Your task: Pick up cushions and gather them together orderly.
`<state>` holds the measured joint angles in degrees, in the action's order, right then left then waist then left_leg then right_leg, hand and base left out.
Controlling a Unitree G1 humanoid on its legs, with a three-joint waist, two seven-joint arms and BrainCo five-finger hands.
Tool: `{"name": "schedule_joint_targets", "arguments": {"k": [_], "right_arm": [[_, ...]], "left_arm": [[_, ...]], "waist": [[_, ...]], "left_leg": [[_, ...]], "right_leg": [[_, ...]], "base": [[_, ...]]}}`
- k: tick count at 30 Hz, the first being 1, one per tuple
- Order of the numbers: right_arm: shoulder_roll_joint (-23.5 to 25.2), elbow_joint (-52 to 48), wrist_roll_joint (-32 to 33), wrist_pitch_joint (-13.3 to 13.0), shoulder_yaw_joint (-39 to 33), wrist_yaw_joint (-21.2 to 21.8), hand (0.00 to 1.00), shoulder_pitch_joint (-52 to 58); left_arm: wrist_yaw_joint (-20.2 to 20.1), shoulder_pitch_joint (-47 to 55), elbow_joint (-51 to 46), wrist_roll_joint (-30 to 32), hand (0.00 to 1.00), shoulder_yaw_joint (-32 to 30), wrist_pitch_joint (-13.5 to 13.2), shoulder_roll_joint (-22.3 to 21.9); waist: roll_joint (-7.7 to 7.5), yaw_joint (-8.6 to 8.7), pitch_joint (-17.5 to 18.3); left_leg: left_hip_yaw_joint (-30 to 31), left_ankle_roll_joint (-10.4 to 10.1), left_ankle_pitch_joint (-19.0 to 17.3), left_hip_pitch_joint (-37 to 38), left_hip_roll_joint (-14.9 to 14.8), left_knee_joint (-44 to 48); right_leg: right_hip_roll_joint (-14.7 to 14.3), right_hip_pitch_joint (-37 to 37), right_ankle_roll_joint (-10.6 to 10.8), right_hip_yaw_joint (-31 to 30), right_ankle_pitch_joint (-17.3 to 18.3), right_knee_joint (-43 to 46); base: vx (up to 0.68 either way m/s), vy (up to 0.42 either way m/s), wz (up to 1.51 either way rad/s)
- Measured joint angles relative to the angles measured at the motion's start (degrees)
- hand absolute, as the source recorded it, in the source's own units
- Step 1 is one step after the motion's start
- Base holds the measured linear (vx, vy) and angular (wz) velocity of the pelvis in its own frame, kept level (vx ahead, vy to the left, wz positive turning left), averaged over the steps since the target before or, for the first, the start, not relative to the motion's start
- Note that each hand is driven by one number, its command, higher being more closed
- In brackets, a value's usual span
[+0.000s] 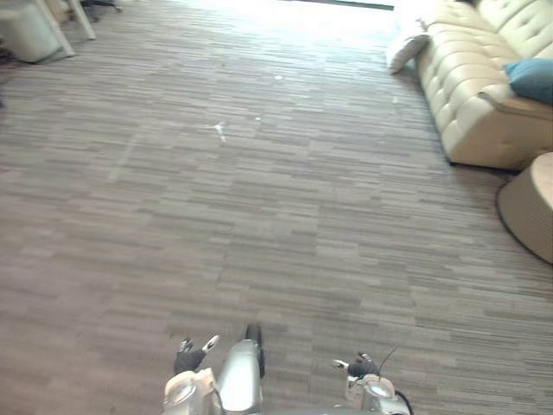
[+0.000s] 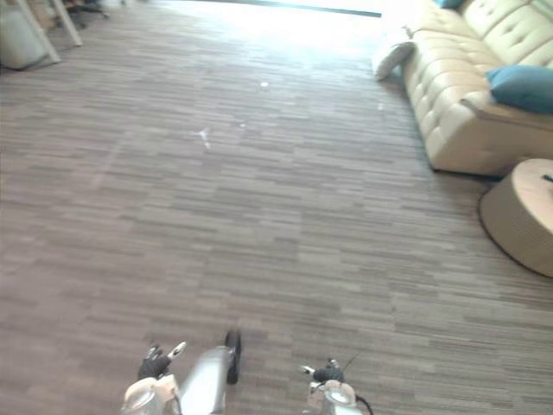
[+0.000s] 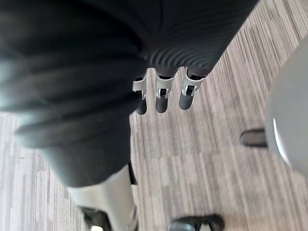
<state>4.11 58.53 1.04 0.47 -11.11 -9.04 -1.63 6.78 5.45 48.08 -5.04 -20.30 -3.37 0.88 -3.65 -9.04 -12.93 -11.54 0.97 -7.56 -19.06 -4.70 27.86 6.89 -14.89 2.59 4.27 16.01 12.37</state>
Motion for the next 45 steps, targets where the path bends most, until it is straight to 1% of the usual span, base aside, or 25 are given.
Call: {"name": "schedule_joint_targets", "arguments": {"k": [3, 4, 6, 9, 12, 13, 14, 15, 16, 17, 19, 20, 23, 26, 29, 30, 31, 33, 34, 35, 36, 38, 40, 42, 45], "right_arm": [[-0.4, -1.1, -1.2, -0.1, 0.0, 0.1, 0.00, 1.1], [-0.5, -2.0, -1.8, -0.5, 0.3, 0.3, 0.00, 1.7], [-0.5, -3.7, -2.5, -0.7, 0.4, 0.5, 0.00, 1.8], [-0.6, -7.3, -2.9, -1.4, -0.6, 0.7, 0.00, 2.1], [-0.7, -8.4, -2.9, -1.5, -2.7, 1.2, 0.00, 2.0], [-0.6, -8.5, -2.9, -1.5, -2.6, 1.3, 0.00, 2.0], [-0.5, -8.5, -3.3, -1.5, -2.0, 1.3, 0.00, 2.0], [-0.7, -8.5, -3.4, -1.4, -1.9, 1.5, 0.00, 2.0], [-0.7, -8.5, -3.4, -1.4, -2.1, 1.7, 0.00, 2.3], [-2.0, -8.5, -3.4, -1.3, -2.2, 1.8, 0.00, 2.2], [-2.6, -8.9, -3.3, -1.0, -1.8, 1.8, 0.00, 2.0], [-2.6, -8.5, -3.2, -0.9, -1.6, 1.7, 0.00, 1.8], [-0.1, -6.4, -2.0, 0.0, -1.6, 1.6, 0.00, 1.4], [-0.1, -4.6, -0.9, 0.2, 0.0, 1.1, 0.00, 1.1], [-0.2, -2.5, -0.9, 0.1, 0.2, 0.6, 0.00, 1.2], [-0.2, -1.9, -0.9, 0.3, 0.6, 0.5, 0.00, 1.7], [0.0, -1.3, -1.0, 0.8, 1.9, 0.6, 0.00, 1.8], [0.0, -1.6, -1.1, 0.5, 1.9, 0.4, 0.00, 2.3], [0.0, -1.6, -1.2, 0.6, 2.0, 0.4, 0.00, 2.4], [0.0, -1.6, -1.5, 0.6, 2.0, 0.6, 0.00, 2.7], [-0.4, -1.7, -1.9, 0.5, 1.9, 0.6, 0.00, 3.1], [-0.6, -3.8, -3.3, -0.2, 1.6, 0.6, 0.00, 3.3], [-0.6, -5.6, -3.5, -0.6, 1.8, 0.7, 0.00, 3.5], [-0.6, -7.6, -3.6, -1.0, 1.0, 0.9, 0.00, 3.4], [-0.7, -8.0, -3.5, -1.0, -0.4, 1.2, 0.00, 2.8]], "left_arm": [[0.8, -0.1, 2.5, 0.0, 0.00, -1.0, 0.6, 0.5], [0.9, -0.3, 3.5, 0.2, 0.00, -0.6, 0.9, 0.1], [0.8, -0.3, 4.3, 0.5, 0.00, 0.0, 1.3, 0.1], [0.7, -1.5, 5.1, 0.5, 0.00, 2.2, 1.2, 0.1], [0.5, -2.0, 6.6, 2.3, 0.00, 5.4, 1.2, -0.4], [0.5, -1.7, 6.6, 2.7, 0.00, 5.5, 1.2, -0.4], [0.3, -1.0, 6.4, 3.1, 0.00, 5.5, 1.1, -0.4], [0.4, -0.7, 6.2, 3.6, 0.00, 5.5, 1.1, -0.5], [0.3, -0.7, 6.5, 3.8, 0.00, 5.7, 1.2, -0.9], [0.3, -0.3, 6.5, 3.9, 0.00, 5.5, 1.3, -2.6], [0.2, -0.2, 5.6, 3.9, 0.00, 4.1, 1.2, -4.1], [0.2, -0.2, 5.5, 3.9, 0.00, 3.5, 1.3, -4.4], [0.0, -0.4, 2.6, 3.8, 0.00, 3.3, 1.0, -2.9], [-0.3, -0.4, -0.6, 3.6, 0.00, 3.2, 0.4, -2.2], [-0.4, -0.1, -1.6, 2.1, 0.00, 3.2, -0.6, -3.0], [-0.4, 0.1, -1.5, 1.5, 0.00, 3.2, -0.7, -2.9], [-0.4, 0.1, -1.5, 1.4, 0.00, 2.8, -0.7, -2.1], [-0.3, -0.1, -1.2, 1.3, 0.00, 1.3, -0.5, -1.8], [0.0, -0.4, -1.1, 1.3, 0.00, 1.1, -0.5, -1.7], [0.7, -0.5, -0.3, 1.4, 0.00, 1.2, -0.3, -1.3], [0.8, -1.0, 0.3, 1.5, 0.00, 1.3, 0.0, -1.2], [0.8, -2.0, 2.9, 1.7, 0.00, 1.9, 0.8, -1.4], [0.8, -2.0, 3.5, 2.2, 0.00, 3.3, 1.2, -1.6], [0.8, -2.2, 5.2, 2.6, 0.00, 4.0, 1.2, -1.0], [0.8, -2.3, 6.7, 2.7, 0.00, 4.4, 1.2, -0.8]], "waist": [[-0.24, 0.45, -0.5], [1.03, 0.76, -1.1], [2.13, 1.80, -1.0], [2.30, 3.43, -0.6], [2.10, 4.84, -0.6], [2.09, 5.14, -0.6], [1.77, 5.70, -0.2], [1.81, 6.02, 0.2], [2.59, 6.39, 1.4], [5.66, 6.28, 2.8], [8.40, 5.92, 2.6], [9.69, 5.54, 2.6], [6.32, 5.07, 0.4], [3.96, 2.99, 0.3], [4.63, 1.85, 0.0], [4.52, 1.08, 0.3], [3.15, 0.29, 1.7], [0.84, -0.05, 2.8], [0.04, -0.66, 2.5], [-0.43, -0.11, 2.3], [-0.22, 0.52, 2.0], [1.11, 1.36, 0.8], [1.81, 2.26, 1.0], [1.81, 2.96, 0.9], [1.88, 3.97, 0.9]], "left_leg": [[-2.3, 2.2, -5.1, 9.6, 2.8, -0.7], [-1.8, 2.2, -8.3, 16.3, 3.6, -4.0], [-1.7, 2.3, -9.7, 21.7, 4.1, -7.5], [-0.3, 1.5, -11.7, 29.5, 4.4, -13.1], [1.9, -0.8, -13.3, 39.3, 4.3, -20.0], [2.2, -1.4, -13.7, 40.4, 4.2, -20.2], [3.7, -2.6, -14.4, 42.4, 4.2, -20.1], [6.1, -3.0, -14.6, 43.5, 3.9, -17.9], [7.5, -3.1, -14.6, 42.3, 2.7, -14.5], [9.6, -4.7, -13.5, 36.9, -0.8, -0.9], [11.4, -7.1, -3.5, 28.4, -3.6, 19.1], [10.4, -8.2, -3.5, 23.3, -6.1, 29.9], [7.9, -5.6, -8.0, 12.6, -7.6, 38.6], [5.6, -3.1, -10.3, 1.3, -4.4, 25.5], [7.4, -4.2, -1.6, -2.3, -0.7, -4.1], [7.2, -3.9, 2.7, -2.1, -0.7, -2.8], [6.3, -2.5, 3.1, -2.5, 0.3, 0.1], [2.8, -0.5, -0.8, -1.8, 0.5, 2.4], [1.2, 0.4, -2.6, 0.2, 0.9, 2.6], [0.6, 1.3, -4.9, 3.7, 2.1, 2.4], [0.7, 1.8, -6.9, 6.6, 3.0, 2.1], [0.9, 2.4, -10.5, 15.3, 4.1, -0.7], [1.3, 3.1, -12.9, 22.1, 3.9, -4.7], [1.6, 2.5, -14.0, 28.2, 3.7, -9.5], [4.0, -0.1, -15.8, 36.3, 3.5, -15.0]], "right_leg": [[4.0, 10.6, 5.1, -3.0, -5.2, 31.3], [3.8, 15.1, 4.8, -1.7, -4.6, 42.1], [3.7, 20.5, 2.0, 2.6, -2.8, 45.9], [2.5, 31.1, 0.3, 13.2, -1.5, 36.9], [-1.2, 34.3, -0.9, 17.1, -8.6, 8.6], [-1.5, 34.5, -1.4, 17.0, -9.2, 7.4], [-1.7, 35.0, -3.2, 16.8, -9.8, 7.5], [-2.1, 35.3, -8.4, 15.0, -14.2, 9.7], [-2.3, 35.9, -9.1, 15.2, -15.8, 12.2], [-4.1, 34.5, -9.3, 17.2, -11.2, 14.8], [-6.7, 31.4, -9.9, 16.8, -7.2, 14.9], [-9.0, 28.2, -10.7, 16.4, -5.4, 13.6], [-10.5, 13.9, -10.6, 13.4, -2.7, 5.6], [-9.6, 4.7, -9.3, 9.1, -2.0, -2.2], [-7.7, -1.8, -5.1, 4.1, 2.0, -5.4], [-7.2, -3.3, -4.4, 2.4, 3.5, -5.6], [-5.4, -3.7, -4.3, 0.2, 4.4, -4.6], [-2.4, 0.5, -3.2, -1.6, 3.3, 4.4], [-1.1, 3.5, -1.4, -2.8, 2.1, 12.9], [0.5, 8.8, 2.5, -3.8, -3.3, 27.0], [1.0, 12.1, 3.6, -4.2, -4.6, 35.8], [1.2, 17.5, 1.7, -1.6, -2.6, 47.7], [1.2, 23.3, 0.2, 5.1, -0.2, 46.9], [0.8, 31.0, -1.0, 12.7, 0.2, 34.7], [-3.0, 35.0, -1.1, 13.0, -6.4, 11.6]], "base": [[0.65, 0.322, -0.44], [0.55, 0.241, -0.30], [0.50, 0.176, -0.09], [0.50, 0.113, 0.28], [0.64, 0.018, 0.66], [0.88, -0.078, 0.77], [0.81, -0.137, 0.76], [0.83, -0.160, 0.85], [0.84, -0.190, 0.77], [0.82, -0.195, 0.46], [0.80, -0.174, -0.08], [0.79, -0.124, -0.49], [0.79, -0.123, -0.30], [0.69, -0.027, -0.63], [0.60, 0.163, -0.88], [0.67, 0.311, -1.01], [0.85, 0.364, -0.88], [0.66, 0.259, -0.71], [0.63, 0.312, -0.54], [0.61, 0.309, -0.32], [0.70, 0.331, -0.11], [0.62, 0.208, 0.01], [0.53, 0.117, 0.10], [0.51, 0.077, 0.20], [0.70, 0.018, 0.46]]}}
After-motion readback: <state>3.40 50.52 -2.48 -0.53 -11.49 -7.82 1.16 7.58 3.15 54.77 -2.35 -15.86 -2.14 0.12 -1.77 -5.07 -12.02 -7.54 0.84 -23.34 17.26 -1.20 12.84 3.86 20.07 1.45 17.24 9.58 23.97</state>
